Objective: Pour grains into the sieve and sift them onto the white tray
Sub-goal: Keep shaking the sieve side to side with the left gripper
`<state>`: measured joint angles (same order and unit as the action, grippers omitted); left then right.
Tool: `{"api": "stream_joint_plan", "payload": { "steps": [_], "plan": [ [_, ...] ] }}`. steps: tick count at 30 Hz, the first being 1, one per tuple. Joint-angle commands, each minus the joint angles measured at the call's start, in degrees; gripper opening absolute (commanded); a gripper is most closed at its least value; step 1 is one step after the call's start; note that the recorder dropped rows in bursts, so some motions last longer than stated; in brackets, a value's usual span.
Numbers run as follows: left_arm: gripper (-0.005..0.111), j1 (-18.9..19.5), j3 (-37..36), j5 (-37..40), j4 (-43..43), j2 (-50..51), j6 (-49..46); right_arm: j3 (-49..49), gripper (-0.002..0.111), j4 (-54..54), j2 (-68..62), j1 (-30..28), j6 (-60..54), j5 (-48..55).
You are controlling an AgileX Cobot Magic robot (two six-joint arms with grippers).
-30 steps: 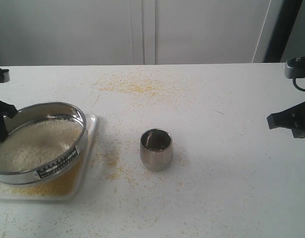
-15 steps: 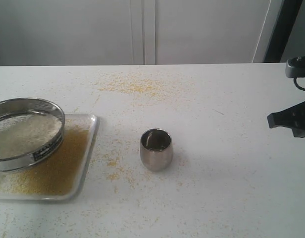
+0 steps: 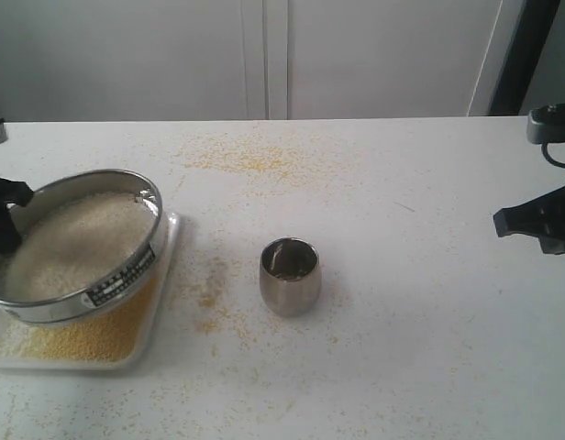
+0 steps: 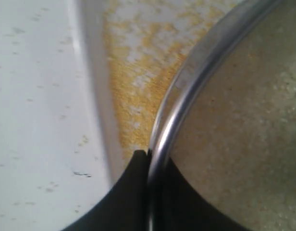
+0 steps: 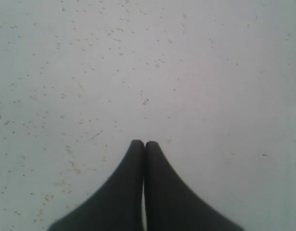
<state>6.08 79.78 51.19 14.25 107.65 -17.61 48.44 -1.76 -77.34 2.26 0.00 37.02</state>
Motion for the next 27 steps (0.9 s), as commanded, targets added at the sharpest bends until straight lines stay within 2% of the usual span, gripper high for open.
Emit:
{"api": "stream_joint_plan", "payload": {
  "steps": [1,3,6,7,8,9,11,12,13,16,17,18,19,21,22,23,26,27],
  "plan": [
    [0.0,4.4,-0.4,-1.0,-2.1,-2.4,13.1,0.0,0.0,-0.3,0.4,-0.6,0.0,-0.4],
    [0.0,5.1,-0.9,-3.5,0.3,-3.7,11.1,0.0,0.0,-0.3,0.4,-0.6,0.0,-0.4],
    [0.0,0.9,-3.4,-7.6,5.2,-5.8,-6.2,0.0,0.0,-0.3,0.4,-0.6,0.0,-0.4],
    [0.0,-0.7,-4.0,-7.3,4.8,-6.2,-12.6,0.0,0.0,-0.3,0.4,-0.6,0.0,-0.4],
    [0.0,-1.6,-4.3,-6.6,2.6,-6.5,-14.4,0.0,0.0,-0.3,0.4,-0.6,0.0,-0.4],
    [0.0,-1.7,-4.3,-6.6,-0.8,-6.6,-11.4,0.0,0.0,-0.3,0.4,-0.6,0.0,-0.4],
    [0.0,1.1,-4.3,-9.4,-5.9,-6.6,9.6,0.0,0.0,-0.3,0.4,-0.6,0.0,-0.4],
    [0.0,2.7,-4.3,-9.6,-4.9,-6.6,19.1,0.0,0.0,-0.3,0.4,-0.6,0.0,-0.4],
    [0.0,4.2,-4.5,-9.6,-0.7,-6.6,18.6,0.0,0.0,-0.3,0.4,-0.6,0.0,-0.4],
    [0.0,3.0,-4.5,-4.9,13.1,-6.4,-13.5,0.0,0.0,-0.3,0.4,-0.6,0.0,-0.7],
    [0.0,2.3,-4.5,-1.9,14.6,-6.4,-21.1,0.0,0.0,-0.3,0.4,-0.6,0.0,-0.9],
    [0.0,2.1,-4.5,-1.6,14.0,-6.4,-20.9,0.0,0.0,-0.3,0.4,-0.6,0.0,-1.0],
    [0.0,2.1,-4.5,-3.1,12.1,-6.4,-15.5,0.0,0.0,-0.3,0.4,-0.6,0.0,-1.2],
    [0.0,4.0,-4.5,-7.3,7.1,-6.4,7.4,0.0,0.0,-0.3,0.4,-0.6,0.0,-1.3],
    [0.0,4.6,-4.5,-7.4,6.6,-6.4,13.5,0.0,0.0,-0.3,0.4,-0.6,0.0,-1.3],
    [0.0,4.6,-4.5,-6.7,7.6,-6.3,10.6,0.0,0.0,-0.3,0.4,-0.6,0.0,-1.3],
    [0.0,2.4,-4.4,0.5,12.1,-6.2,-19.5,0.0,0.0,-0.2,0.4,-0.6,0.0,-1.3],
    [0.0,2.0,-4.4,3.3,10.7,-6.2,-23.1,0.0,0.0,-0.2,0.4,-0.6,0.0,-1.3]
  ]
}}
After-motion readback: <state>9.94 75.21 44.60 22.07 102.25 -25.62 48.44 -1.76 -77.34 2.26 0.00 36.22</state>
